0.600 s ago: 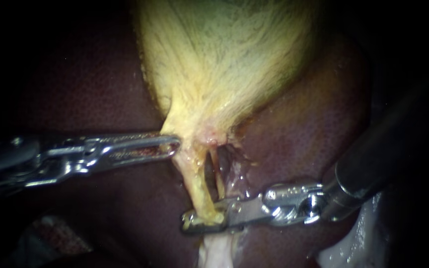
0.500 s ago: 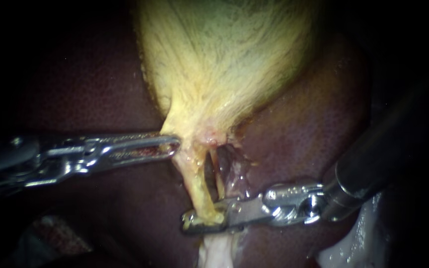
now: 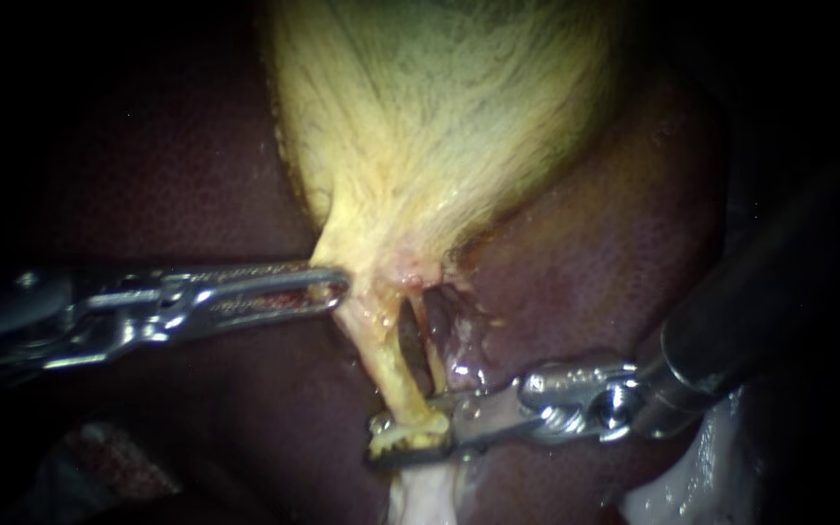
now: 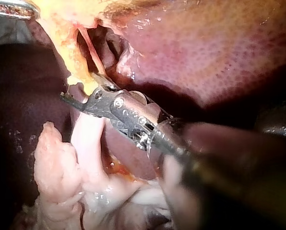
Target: Going back first clip left tube
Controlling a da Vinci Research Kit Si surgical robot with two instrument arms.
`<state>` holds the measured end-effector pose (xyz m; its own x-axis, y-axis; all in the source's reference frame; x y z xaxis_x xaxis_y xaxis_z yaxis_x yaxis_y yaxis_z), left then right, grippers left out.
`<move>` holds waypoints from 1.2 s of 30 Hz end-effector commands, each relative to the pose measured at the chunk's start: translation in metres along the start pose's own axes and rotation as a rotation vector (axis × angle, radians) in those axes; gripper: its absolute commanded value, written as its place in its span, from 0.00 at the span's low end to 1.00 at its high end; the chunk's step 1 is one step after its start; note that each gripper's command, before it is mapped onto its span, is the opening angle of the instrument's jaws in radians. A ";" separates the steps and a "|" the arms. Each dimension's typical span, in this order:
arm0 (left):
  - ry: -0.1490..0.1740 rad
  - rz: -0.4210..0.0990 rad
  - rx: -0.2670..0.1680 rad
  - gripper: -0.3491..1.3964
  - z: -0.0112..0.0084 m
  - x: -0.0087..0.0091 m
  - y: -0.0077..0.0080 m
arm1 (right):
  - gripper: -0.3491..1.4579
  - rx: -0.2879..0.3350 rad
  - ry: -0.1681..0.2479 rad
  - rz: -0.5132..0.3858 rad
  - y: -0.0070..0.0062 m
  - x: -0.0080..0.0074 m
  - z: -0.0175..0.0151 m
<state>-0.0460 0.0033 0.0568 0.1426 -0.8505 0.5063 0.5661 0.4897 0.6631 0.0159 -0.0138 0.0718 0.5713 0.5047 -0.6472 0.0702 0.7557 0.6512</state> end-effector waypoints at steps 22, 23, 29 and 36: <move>0.000 0.000 0.001 0.13 -0.0003 0.0000 -0.0002 | 0.52 -0.077 0.031 -0.357 0.0017 0.0012 -0.0013; 0.000 0.000 0.001 0.13 -0.0003 0.0000 -0.0001 | 0.52 -0.082 0.031 -0.361 0.0016 0.0013 -0.0018; 0.000 0.001 0.002 0.13 -0.0004 0.0001 0.0000 | 0.52 -0.103 0.033 -0.377 0.0014 0.0013 -0.0047; 0.001 0.001 0.003 0.13 -0.0003 0.0001 0.0004 | 0.52 -0.146 0.034 -0.419 0.0007 0.0018 -0.0101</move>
<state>-0.0454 0.0034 0.0569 0.1439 -0.8498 0.5071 0.5638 0.4915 0.6638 0.0082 -0.0079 0.0667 0.4915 0.1468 -0.8584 0.1653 0.9520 0.2575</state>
